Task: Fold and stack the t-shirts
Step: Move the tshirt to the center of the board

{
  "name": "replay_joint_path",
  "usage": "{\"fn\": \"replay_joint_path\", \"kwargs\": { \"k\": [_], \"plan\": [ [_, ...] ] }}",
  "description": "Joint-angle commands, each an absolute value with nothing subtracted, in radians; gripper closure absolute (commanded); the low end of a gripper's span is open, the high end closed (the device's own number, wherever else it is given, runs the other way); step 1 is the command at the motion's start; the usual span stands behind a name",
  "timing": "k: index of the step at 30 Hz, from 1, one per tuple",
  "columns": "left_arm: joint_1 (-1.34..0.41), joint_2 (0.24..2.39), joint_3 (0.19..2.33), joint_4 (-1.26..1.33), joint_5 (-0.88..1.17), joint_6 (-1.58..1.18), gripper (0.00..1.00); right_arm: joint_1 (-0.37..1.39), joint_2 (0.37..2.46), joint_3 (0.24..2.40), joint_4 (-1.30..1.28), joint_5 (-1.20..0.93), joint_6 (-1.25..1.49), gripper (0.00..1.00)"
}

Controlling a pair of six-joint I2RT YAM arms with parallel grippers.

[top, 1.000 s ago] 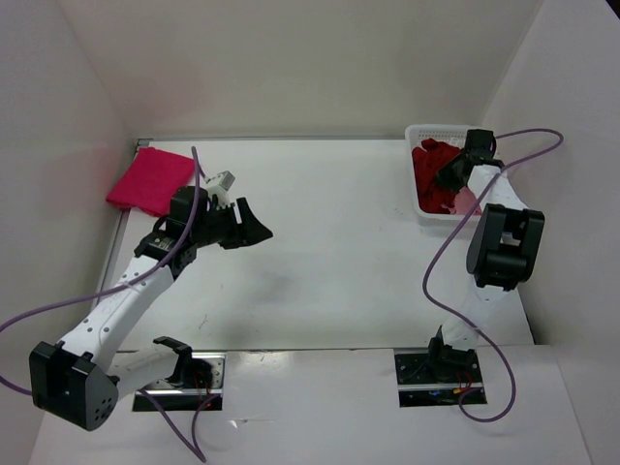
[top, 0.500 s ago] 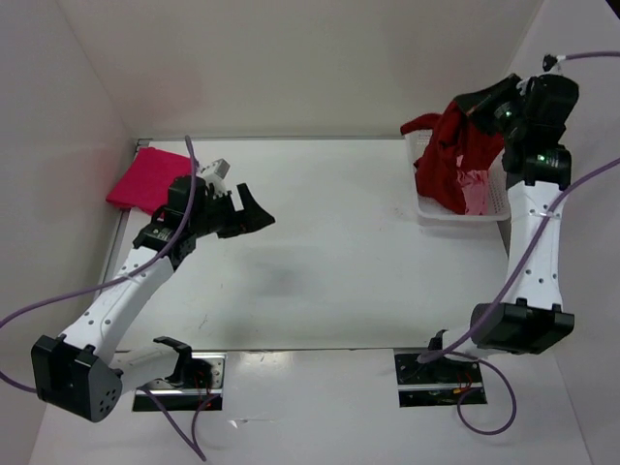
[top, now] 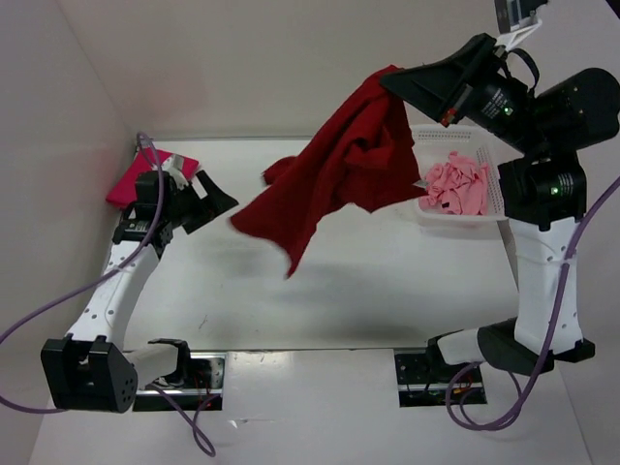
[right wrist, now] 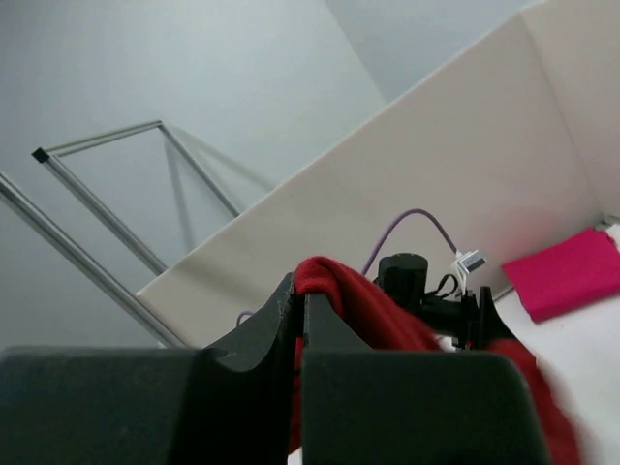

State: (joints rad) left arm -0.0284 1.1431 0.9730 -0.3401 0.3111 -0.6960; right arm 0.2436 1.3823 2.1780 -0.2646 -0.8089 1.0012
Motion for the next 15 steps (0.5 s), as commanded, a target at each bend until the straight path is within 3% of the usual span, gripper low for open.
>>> {"fn": "replay_joint_path", "kwargs": {
  "k": [1,6,9,15],
  "plan": [
    [0.009,1.131,1.029,-0.34,0.324,-0.721,0.02,0.244,1.35,2.09,-0.204,-0.824,1.022,1.0],
    [0.052,1.131,1.071,-0.365,0.293,-0.701,0.02,0.265,1.281,1.514,-0.153,-0.763,0.931,1.0],
    [0.052,1.141,1.071,-0.365,0.284,-0.701,0.02,0.265,1.311,1.3,-0.126,-0.726,0.859,1.0],
    [0.052,1.227,1.121,-0.356,0.236,-0.651,0.02,0.336,1.508,1.279,-0.112,-0.565,0.793,0.98]
  ]
}}
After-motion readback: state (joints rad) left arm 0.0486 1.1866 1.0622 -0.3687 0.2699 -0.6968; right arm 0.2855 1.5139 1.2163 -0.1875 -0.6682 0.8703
